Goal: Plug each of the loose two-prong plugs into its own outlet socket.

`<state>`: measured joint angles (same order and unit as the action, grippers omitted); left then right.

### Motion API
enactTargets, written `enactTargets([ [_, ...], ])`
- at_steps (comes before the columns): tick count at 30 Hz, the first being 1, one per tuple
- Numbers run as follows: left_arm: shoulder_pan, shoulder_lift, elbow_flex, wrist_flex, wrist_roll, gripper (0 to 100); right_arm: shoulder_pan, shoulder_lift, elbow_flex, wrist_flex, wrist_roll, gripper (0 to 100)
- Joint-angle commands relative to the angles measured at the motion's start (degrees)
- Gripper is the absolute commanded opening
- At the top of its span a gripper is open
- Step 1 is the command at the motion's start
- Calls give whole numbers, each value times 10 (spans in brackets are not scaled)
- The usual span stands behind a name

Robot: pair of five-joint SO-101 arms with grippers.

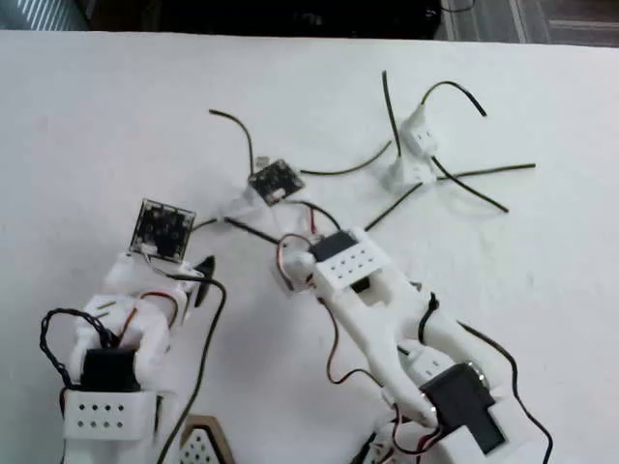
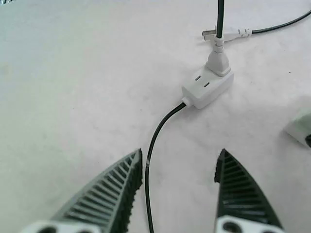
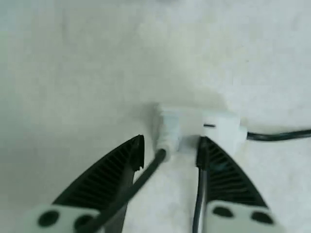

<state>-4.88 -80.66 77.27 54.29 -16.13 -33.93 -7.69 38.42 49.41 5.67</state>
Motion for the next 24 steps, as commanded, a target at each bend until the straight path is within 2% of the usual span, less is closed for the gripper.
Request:
enactTargets([
  [1,-7,-12,0,-11,3,245,-1,-27,-62,73,-1,270],
  [7,-7,-12,0,-11,3,245,-1,-3,-76,83,-2,271],
  [13,-7,-12,0,-11,3,245,-5,68,-77,19,-33,272],
  [24,-7,-12,0,-11,3,245,12,124,-78,-42,-33,251],
])
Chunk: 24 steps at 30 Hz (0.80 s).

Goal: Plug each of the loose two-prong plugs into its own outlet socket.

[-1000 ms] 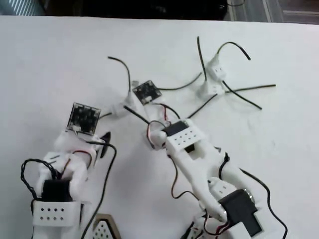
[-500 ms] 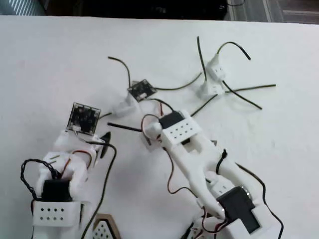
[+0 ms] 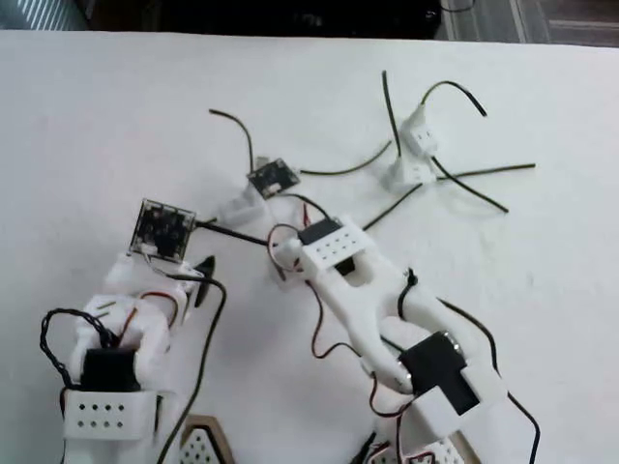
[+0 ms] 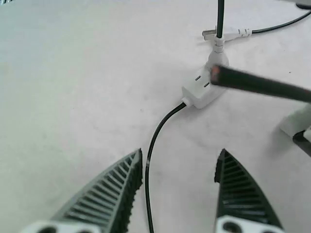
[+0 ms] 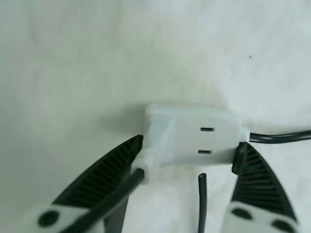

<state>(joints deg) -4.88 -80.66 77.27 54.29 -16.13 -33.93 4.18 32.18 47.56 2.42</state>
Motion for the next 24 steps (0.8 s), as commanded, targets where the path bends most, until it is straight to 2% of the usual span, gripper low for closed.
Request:
enactTargets([
  [1,-7,-12,0,-11,3,245,23,5,-16,-33,-1,230],
  [4,-7,-12,1,-11,3,245,65,7,-16,-80,-1,177],
  [8,-7,-12,1,-11,3,245,125,7,-18,-130,0,169],
  [16,-7,-12,1,-11,3,245,240,9,-84,-133,0,170],
  [20,-7,-12,1,-11,3,245,236,4,-111,-74,-4,175],
  [22,-7,-12,1,-11,3,245,225,3,-140,-22,-9,212],
  [24,-7,-12,1,-11,3,245,220,3,-177,29,-46,265],
])
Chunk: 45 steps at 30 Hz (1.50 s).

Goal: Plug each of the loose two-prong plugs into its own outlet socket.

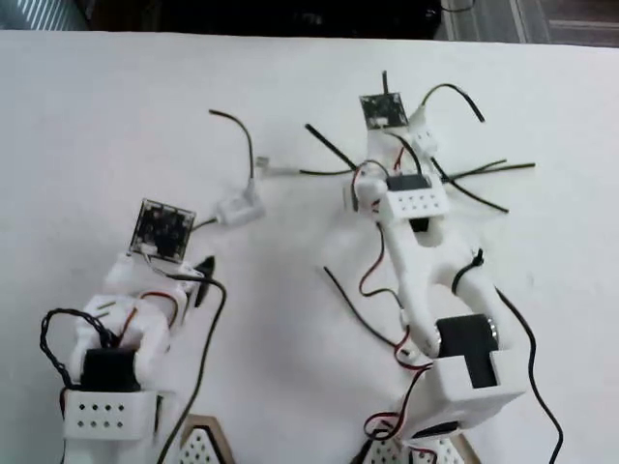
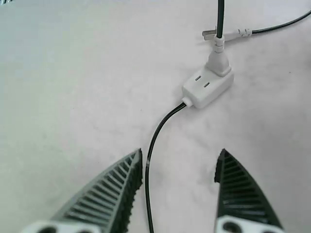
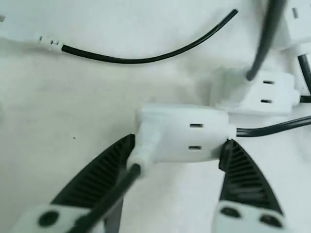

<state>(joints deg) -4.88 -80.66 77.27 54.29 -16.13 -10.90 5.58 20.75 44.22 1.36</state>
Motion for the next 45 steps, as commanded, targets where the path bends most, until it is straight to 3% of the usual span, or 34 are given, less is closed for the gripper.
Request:
enactTargets([
  [1,-7,-12,5,-12,2,245,-11,-11,-81,87,-51,289],
  [11,-4,-12,11,-16,2,245,-23,-11,-222,291,-92,324],
  [18,-4,-12,11,-16,2,245,-94,-44,-247,417,-95,323],
  [23,-4,-12,11,-16,2,245,-141,-83,-244,468,-168,322],
  [30,-6,-13,11,-16,2,245,-202,16,-217,373,-244,322],
  [35,-7,-13,11,-16,2,245,-198,121,-267,275,-305,322],
  [39,-7,-13,11,-16,2,245,-189,187,-344,248,-391,322],
  [45,-7,-13,11,-15,2,245,-159,280,-469,233,-452,322],
])
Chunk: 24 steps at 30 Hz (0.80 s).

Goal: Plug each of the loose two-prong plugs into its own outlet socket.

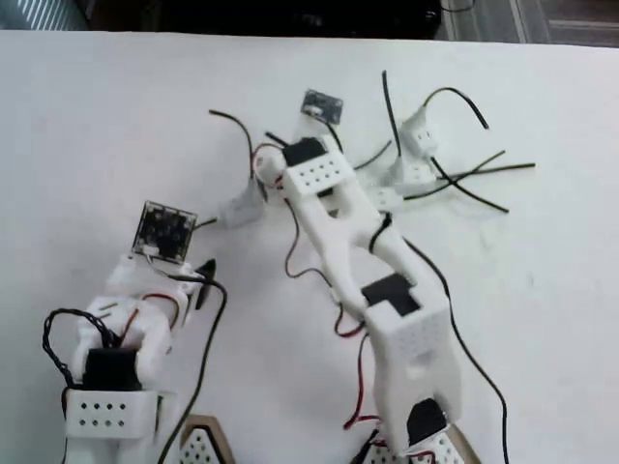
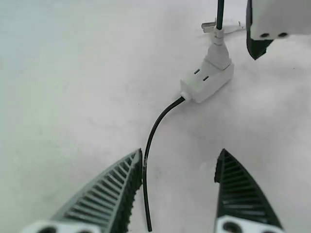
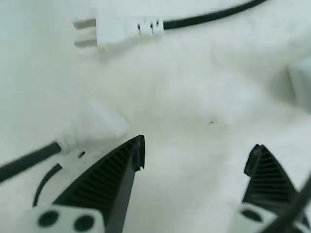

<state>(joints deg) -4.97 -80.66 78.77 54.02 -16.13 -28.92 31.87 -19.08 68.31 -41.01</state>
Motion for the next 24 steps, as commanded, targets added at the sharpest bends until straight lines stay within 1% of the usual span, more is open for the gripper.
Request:
enactTargets([
  [1,-6,-13,-4,-12,2,245,28,31,-90,-8,-43,322],
  [3,-6,-13,-4,-12,2,245,39,59,-124,-8,-59,322],
  [15,-6,-13,-4,-11,2,245,41,222,-359,-9,-69,322],
  [19,-6,-13,-4,-11,2,245,63,277,-433,-8,-115,322],
  [24,-6,-13,-4,-11,2,245,69,338,-501,-3,-114,322],
])
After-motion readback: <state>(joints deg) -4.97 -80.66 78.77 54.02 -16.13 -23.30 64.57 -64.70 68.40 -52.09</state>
